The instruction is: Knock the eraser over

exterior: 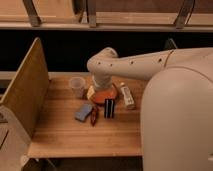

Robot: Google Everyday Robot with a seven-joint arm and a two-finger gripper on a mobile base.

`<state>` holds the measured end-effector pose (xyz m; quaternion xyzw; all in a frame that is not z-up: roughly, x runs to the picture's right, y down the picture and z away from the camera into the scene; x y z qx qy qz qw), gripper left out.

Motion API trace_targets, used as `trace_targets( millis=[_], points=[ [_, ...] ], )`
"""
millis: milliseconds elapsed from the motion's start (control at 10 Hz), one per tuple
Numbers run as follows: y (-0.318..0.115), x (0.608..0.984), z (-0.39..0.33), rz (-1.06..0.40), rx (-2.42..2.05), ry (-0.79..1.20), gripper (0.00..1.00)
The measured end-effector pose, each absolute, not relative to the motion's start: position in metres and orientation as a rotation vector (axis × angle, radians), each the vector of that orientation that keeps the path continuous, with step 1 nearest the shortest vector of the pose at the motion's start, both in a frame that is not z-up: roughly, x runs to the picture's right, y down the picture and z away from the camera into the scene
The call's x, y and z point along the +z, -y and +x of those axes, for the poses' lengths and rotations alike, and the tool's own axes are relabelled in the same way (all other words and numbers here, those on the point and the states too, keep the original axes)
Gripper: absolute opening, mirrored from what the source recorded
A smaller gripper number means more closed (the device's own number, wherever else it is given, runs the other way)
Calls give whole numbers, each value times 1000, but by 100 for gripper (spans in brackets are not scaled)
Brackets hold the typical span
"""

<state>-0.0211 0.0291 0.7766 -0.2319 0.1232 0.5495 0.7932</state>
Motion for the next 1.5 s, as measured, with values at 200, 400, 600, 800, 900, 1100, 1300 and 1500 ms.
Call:
trace_targets(
  millis=[200,400,600,800,900,1100,1300,1500],
  points=[
    [-29,777,-21,-499,1182,-265,80],
    [-29,777,-21,-499,1182,-265,80],
    [-29,776,-21,-498,1182,-265,80],
    [-28,776,-21,-497,1182,-263,80],
    [-28,776,-21,-497,1182,-263,80],
    [-28,776,-21,-497,1182,-263,72],
    [-28,776,-21,-497,1182,-264,49],
    [-34,777,-22,-510,1167,-276,29]
  ],
)
